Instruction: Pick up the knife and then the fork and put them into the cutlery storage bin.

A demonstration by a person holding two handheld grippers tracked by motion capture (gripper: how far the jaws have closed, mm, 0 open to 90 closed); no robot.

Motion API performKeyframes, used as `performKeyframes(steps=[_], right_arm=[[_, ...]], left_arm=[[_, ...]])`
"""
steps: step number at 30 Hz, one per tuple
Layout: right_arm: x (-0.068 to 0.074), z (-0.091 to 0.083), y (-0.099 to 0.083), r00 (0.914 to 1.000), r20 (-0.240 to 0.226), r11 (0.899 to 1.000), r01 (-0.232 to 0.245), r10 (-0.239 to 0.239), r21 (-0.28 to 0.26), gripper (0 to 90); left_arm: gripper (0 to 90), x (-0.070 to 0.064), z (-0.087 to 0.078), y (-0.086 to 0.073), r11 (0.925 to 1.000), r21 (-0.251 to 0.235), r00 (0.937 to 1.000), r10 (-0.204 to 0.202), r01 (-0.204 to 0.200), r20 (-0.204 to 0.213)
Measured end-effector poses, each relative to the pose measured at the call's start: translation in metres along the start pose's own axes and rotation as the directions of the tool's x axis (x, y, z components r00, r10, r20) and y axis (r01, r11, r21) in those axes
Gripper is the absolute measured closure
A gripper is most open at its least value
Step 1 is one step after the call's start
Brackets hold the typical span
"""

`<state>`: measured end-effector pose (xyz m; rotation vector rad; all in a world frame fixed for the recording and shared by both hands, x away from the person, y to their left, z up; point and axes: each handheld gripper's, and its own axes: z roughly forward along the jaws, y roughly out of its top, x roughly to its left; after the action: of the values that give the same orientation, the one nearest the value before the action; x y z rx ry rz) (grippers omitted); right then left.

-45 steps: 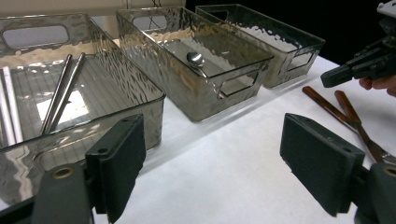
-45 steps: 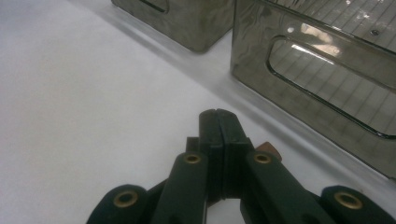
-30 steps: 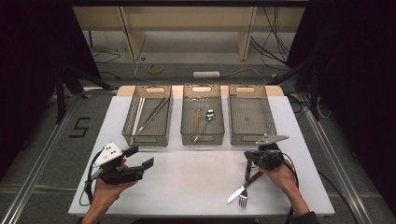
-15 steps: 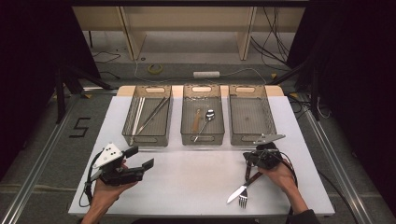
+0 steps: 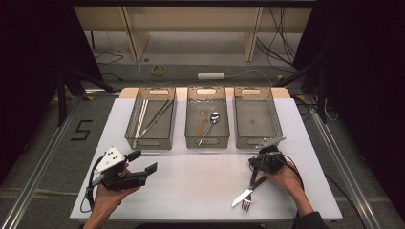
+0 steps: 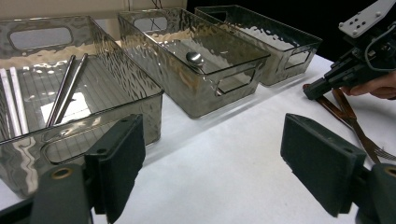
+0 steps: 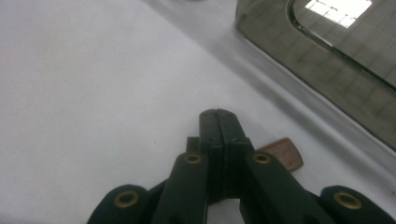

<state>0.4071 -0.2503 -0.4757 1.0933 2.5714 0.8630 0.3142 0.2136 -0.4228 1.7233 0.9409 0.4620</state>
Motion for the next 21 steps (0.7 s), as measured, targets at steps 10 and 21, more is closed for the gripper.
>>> performKeyframes(steps=[10,21], right_arm=[[-0.003,-0.008,-0.005,0.9988,0.032,0.998,-0.037,0.036,0.050,90.0],[0.001,-0.025,-0.021,0.9955,0.056,0.992,-0.082,0.077,0.096,90.0]], left_arm=[[21.4,-0.004,0.000,-0.001,0.9996,0.011,0.9996,0.028,-0.028,0.009],[21.5,-0.005,0.000,-0.001,0.9994,0.012,0.9995,0.032,-0.032,0.008]])
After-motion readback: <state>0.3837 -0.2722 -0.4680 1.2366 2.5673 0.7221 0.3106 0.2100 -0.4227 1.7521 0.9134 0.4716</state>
